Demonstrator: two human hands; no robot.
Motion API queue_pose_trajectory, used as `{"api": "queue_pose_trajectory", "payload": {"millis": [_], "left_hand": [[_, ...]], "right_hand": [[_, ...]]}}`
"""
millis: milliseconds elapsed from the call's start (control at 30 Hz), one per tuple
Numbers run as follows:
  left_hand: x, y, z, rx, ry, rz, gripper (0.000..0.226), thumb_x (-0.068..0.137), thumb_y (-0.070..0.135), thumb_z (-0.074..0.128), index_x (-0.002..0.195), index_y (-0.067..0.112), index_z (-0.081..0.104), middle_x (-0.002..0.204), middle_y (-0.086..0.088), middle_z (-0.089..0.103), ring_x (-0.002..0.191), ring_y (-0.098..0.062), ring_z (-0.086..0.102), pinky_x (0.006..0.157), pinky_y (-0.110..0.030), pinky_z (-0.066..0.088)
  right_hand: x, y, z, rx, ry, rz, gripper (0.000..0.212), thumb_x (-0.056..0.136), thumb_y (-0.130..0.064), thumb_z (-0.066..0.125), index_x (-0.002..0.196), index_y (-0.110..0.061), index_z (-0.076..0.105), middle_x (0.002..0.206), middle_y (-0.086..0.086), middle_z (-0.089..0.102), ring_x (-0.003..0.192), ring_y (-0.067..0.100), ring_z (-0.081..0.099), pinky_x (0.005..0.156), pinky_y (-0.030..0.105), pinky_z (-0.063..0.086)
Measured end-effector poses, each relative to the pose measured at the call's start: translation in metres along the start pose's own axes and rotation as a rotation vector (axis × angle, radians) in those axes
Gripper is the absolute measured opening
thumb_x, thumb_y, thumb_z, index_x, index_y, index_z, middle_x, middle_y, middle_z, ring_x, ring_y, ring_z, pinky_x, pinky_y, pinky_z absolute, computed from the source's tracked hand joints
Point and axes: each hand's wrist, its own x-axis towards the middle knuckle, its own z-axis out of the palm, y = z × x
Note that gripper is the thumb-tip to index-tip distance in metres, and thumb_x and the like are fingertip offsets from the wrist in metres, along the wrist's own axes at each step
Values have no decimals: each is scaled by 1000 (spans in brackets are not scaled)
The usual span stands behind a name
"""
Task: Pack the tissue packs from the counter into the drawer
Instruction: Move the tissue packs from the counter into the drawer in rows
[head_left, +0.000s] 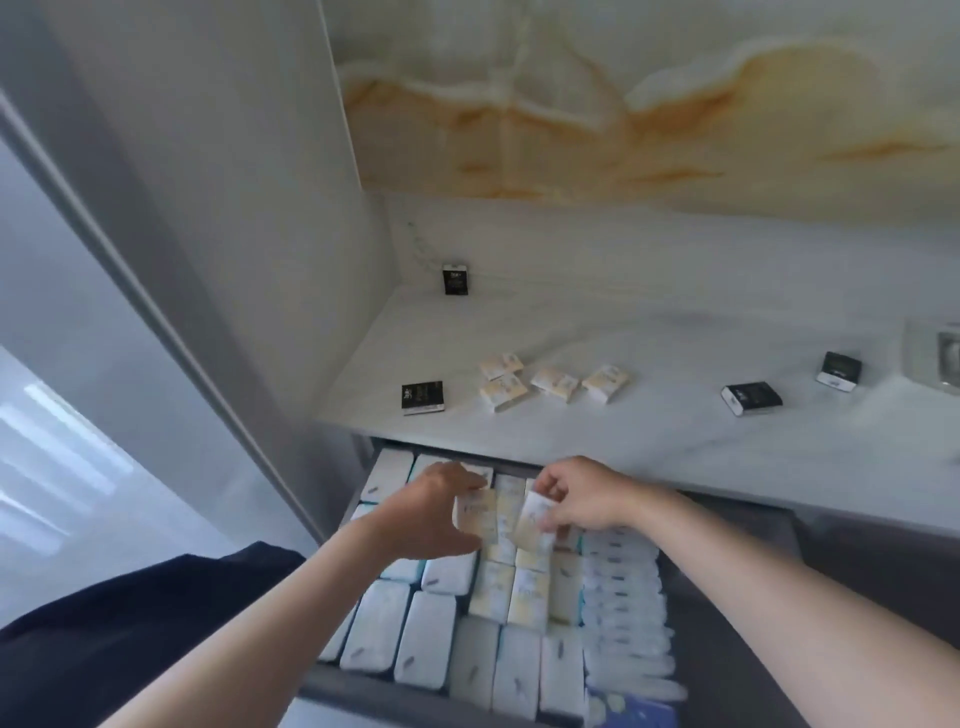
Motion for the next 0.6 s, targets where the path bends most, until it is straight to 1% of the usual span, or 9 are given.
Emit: {"api": "queue_pose_trajectory", "payload": {"millis": [67, 167, 233, 300, 400, 500, 533, 600], "left_hand": [[-10, 5, 12, 12, -102, 16, 75, 75, 38, 76, 142, 23, 47, 133, 7, 48, 125, -11, 42, 103, -18, 34], [-24, 9, 31, 22, -230, 31, 71, 72, 34, 77, 137, 25, 49, 130, 8, 50, 121, -11, 45, 103, -24, 40], [-33, 14, 41, 31, -308, 34, 71, 73, 35, 79, 137, 27, 49, 132, 10, 48, 121, -10, 45, 104, -25, 40], [-41, 18, 50, 42, -363, 29, 74, 72, 38, 82, 137, 29, 48, 135, 11, 46, 121, -9, 45, 104, -25, 41], [-49, 24, 61, 92, -387, 60, 75, 69, 43, 84, 135, 31, 50, 132, 10, 46, 122, -13, 45, 103, -27, 40], [-53, 27, 69, 288, -389, 176, 76, 69, 52, 81, 135, 32, 51, 131, 7, 47, 123, -16, 39, 107, -32, 33], [-53, 28, 71, 374, -395, 210, 77, 70, 56, 79, 137, 33, 50, 131, 5, 47, 123, -17, 38, 108, -34, 32], [-54, 30, 76, 504, -402, 255, 80, 71, 60, 75, 141, 34, 44, 131, 2, 48, 123, -21, 39, 108, -37, 32]], "right_hand": [[-12, 6, 21, -34, -66, 53, 32, 86, -14, 75, 114, -17, 59, 102, 4, 70, 82, 19, 74, 65, 29, 58], [-31, 9, 44, -80, -136, 116, 41, 89, -15, 71, 127, -16, 56, 109, 2, 65, 76, 15, 72, 64, 27, 58], [-43, 9, 57, -101, -189, 136, 43, 91, -12, 68, 131, -16, 54, 110, 4, 64, 70, 13, 69, 64, 26, 59], [-52, 11, 70, -89, -203, 140, 44, 91, -10, 67, 133, -15, 54, 109, 5, 64, 71, 14, 69, 65, 27, 60], [-60, 17, 90, -70, -172, 133, 38, 91, -10, 69, 127, -14, 59, 108, 6, 65, 77, 18, 73, 66, 30, 62], [-61, 22, 106, -133, -108, 79, 29, 87, -18, 75, 115, -15, 65, 106, 3, 68, 72, 12, 71, 62, 24, 58], [-61, 24, 111, -175, -70, 53, 27, 85, -21, 77, 110, -16, 68, 104, 1, 68, 75, 11, 70, 63, 22, 55], [-59, 27, 121, -254, 25, 4, 24, 82, -25, 79, 103, -16, 71, 102, -1, 68, 85, 12, 65, 72, 23, 53]]}}
